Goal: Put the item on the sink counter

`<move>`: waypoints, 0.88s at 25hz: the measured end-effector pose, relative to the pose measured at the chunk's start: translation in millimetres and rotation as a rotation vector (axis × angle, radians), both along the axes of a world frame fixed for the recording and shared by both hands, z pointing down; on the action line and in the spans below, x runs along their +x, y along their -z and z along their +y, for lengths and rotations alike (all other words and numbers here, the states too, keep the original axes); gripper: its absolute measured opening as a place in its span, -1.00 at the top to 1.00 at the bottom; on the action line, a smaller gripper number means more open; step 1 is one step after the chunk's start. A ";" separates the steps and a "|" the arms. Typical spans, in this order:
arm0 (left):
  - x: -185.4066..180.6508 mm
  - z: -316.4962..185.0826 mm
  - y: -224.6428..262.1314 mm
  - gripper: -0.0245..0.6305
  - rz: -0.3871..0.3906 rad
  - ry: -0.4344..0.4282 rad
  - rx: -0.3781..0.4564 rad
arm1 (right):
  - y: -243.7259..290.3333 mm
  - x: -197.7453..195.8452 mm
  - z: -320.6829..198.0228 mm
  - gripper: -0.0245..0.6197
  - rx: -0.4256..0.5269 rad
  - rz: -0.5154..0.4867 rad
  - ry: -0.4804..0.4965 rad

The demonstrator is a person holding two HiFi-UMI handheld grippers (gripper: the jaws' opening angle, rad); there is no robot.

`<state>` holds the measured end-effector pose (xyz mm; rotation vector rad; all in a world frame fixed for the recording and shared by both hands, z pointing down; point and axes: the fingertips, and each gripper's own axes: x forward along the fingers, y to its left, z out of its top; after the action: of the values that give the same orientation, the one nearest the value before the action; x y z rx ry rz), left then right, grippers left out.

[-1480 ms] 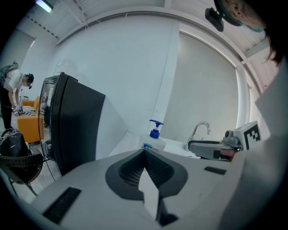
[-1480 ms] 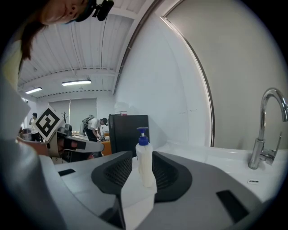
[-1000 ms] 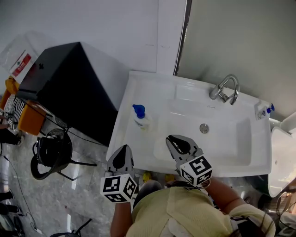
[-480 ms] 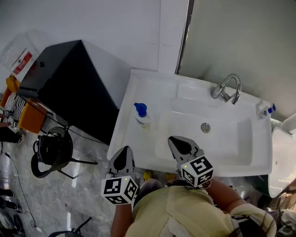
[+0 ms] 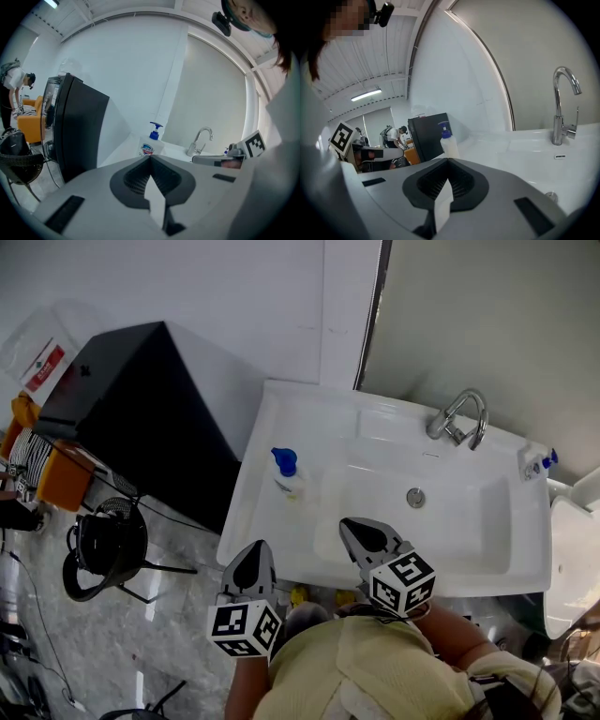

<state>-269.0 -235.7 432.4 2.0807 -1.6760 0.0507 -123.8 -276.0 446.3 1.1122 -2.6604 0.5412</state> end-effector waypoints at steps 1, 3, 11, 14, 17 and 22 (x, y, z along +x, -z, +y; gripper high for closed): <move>-0.1 0.4 -0.4 0.82 0.002 0.000 -0.002 | -1.1 0.9 -0.3 0.85 -0.008 -0.004 -0.004; 0.3 0.8 -1.0 0.82 0.001 -0.001 -0.004 | -2.8 2.3 -0.6 0.85 -0.015 -0.003 -0.008; -2.0 1.2 -1.5 0.82 -0.004 0.002 -0.004 | -1.0 -3.8 0.7 0.85 -0.008 -0.002 0.005; -3.7 0.9 -0.5 0.82 -0.002 0.008 0.000 | 0.1 -7.0 0.7 0.85 0.008 0.018 0.015; -5.1 0.1 1.4 0.82 -0.003 0.009 0.003 | 0.5 -8.3 -0.9 0.85 0.004 0.023 0.013; -6.2 -3.0 3.6 0.82 -0.008 0.006 0.010 | 3.8 -11.6 -4.7 0.85 0.019 0.031 0.016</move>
<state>-275.2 -238.7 428.8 2.0850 -1.6907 0.0488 -135.4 -280.7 442.5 1.0939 -2.6515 0.4924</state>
